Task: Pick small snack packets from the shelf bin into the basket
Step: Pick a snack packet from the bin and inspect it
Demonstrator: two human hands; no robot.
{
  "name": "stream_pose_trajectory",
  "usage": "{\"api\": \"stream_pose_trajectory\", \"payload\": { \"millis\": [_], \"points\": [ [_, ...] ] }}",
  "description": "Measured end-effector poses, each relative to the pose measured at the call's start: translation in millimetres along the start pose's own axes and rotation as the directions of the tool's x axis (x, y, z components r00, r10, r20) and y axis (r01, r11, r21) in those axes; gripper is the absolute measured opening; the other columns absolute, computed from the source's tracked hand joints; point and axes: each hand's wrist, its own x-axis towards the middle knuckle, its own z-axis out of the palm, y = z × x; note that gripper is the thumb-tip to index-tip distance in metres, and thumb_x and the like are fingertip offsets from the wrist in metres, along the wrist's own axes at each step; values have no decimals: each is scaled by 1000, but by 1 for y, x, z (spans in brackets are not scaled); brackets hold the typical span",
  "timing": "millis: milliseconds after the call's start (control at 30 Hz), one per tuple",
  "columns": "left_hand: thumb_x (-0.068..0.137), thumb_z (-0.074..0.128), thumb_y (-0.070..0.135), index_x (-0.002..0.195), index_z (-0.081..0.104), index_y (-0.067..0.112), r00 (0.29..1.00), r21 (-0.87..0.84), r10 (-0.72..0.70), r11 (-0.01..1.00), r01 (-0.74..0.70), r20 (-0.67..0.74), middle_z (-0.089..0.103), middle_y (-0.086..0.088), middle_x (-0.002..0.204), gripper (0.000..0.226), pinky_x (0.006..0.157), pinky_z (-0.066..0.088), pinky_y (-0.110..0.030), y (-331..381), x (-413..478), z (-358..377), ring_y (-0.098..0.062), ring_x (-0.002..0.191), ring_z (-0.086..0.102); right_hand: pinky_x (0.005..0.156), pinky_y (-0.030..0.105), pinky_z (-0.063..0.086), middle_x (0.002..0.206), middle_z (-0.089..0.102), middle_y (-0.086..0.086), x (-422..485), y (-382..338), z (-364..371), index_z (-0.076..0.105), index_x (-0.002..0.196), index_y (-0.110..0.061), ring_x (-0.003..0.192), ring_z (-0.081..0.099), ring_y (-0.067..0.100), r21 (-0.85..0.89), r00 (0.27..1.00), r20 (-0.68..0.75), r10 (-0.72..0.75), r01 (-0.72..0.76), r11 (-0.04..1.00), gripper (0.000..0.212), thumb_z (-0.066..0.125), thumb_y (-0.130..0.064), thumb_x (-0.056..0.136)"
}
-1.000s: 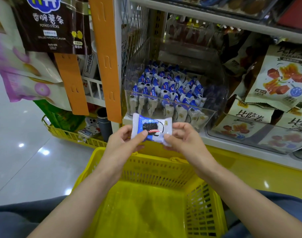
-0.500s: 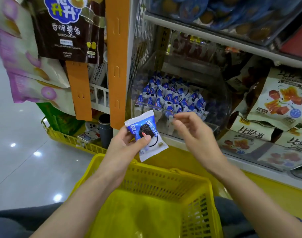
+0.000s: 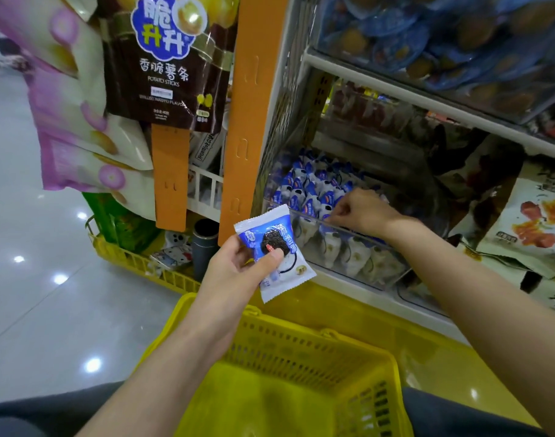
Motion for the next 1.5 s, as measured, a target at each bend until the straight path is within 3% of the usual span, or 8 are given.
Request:
{"api": "stream_pose_trajectory", "payload": {
  "millis": [300, 433, 667, 833, 967, 1167, 1267, 1500],
  "points": [
    [89, 57, 18, 117, 58, 12, 1000, -14, -18, 1000, 18, 15, 66, 5, 73, 29, 81, 52, -32, 4, 0, 5, -8, 71, 66, 68, 29, 50, 80, 63, -1, -17, -13, -26, 60, 80, -22, 70, 58, 12, 251, 950, -300, 83, -6, 968, 10, 60, -26, 89],
    [84, 61, 24, 112, 63, 20, 1000, -7, 16, 1000, -16, 23, 70, -6, 104, 29, 87, 53, -36, 8, -3, 5, -15, 92, 69, 64, 21, 55, 76, 63, -4, -50, -26, -41, 60, 79, -26, 71, 63, 8, 474, 845, -533, 44, 255, 843, 12, 60, -20, 89],
    [70, 61, 40, 109, 62, 18, 993, -4, 92, 996, -92, 74, 74, 5, 94, 45, 66, 51, -14, 11, -9, 8, -4, 82, 68, 58, 26, 55, 70, 66, -5, -102, -56, -12, 62, 74, -24, 60, 61, 9, 617, 949, -313, -37, 232, 752, 17, 62, -14, 87],
    [72, 60, 43, 110, 63, 23, 993, 20, 107, 994, -108, 50, 69, -2, 109, 43, 87, 50, -31, 10, -13, 6, -18, 104, 64, 49, 16, 49, 65, 69, -6, -116, -68, -3, 60, 74, -19, 57, 61, 1, 812, 985, -173, -19, 154, 563, 18, 57, -12, 90],
    [74, 57, 46, 121, 57, 21, 979, -59, -41, 997, 54, 201, 67, -3, 117, 53, 69, 55, -25, 15, -15, 5, -14, 97, 65, 50, 16, 50, 74, 73, -2, -122, -68, -2, 60, 86, -12, 62, 67, 6, 919, 998, -35, -44, 50, 391, 11, 52, -13, 93],
    [72, 58, 46, 116, 59, 12, 960, -20, -151, 987, 160, 238, 71, -9, 106, 56, 62, 56, -25, 11, -15, 11, -24, 94, 68, 70, 17, 53, 97, 72, -9, -130, -65, -3, 61, 103, -27, 91, 69, 8, 875, 993, 67, -99, -10, 485, 44, 37, -58, 82],
    [58, 67, 52, 115, 55, 17, 981, 39, -141, 990, 137, 132, 70, -6, 106, 68, 65, 56, -28, 7, -13, 12, -19, 91, 70, 70, 6, 48, 92, 69, -26, -137, -68, -6, 61, 103, -38, 90, 64, -5, 761, 985, -8, -175, 120, 638, 15, 55, -34, 90],
    [53, 63, 59, 114, 50, 19, 994, 134, -106, 986, 102, 26, 70, 1, 103, 74, 68, 54, -30, 0, -9, 12, -13, 90, 68, 67, 12, 51, 90, 71, -6, -134, -69, -3, 65, 97, -22, 79, 66, 1, 770, 991, -91, -98, 132, 625, 18, 67, -13, 82]
  ]
}}
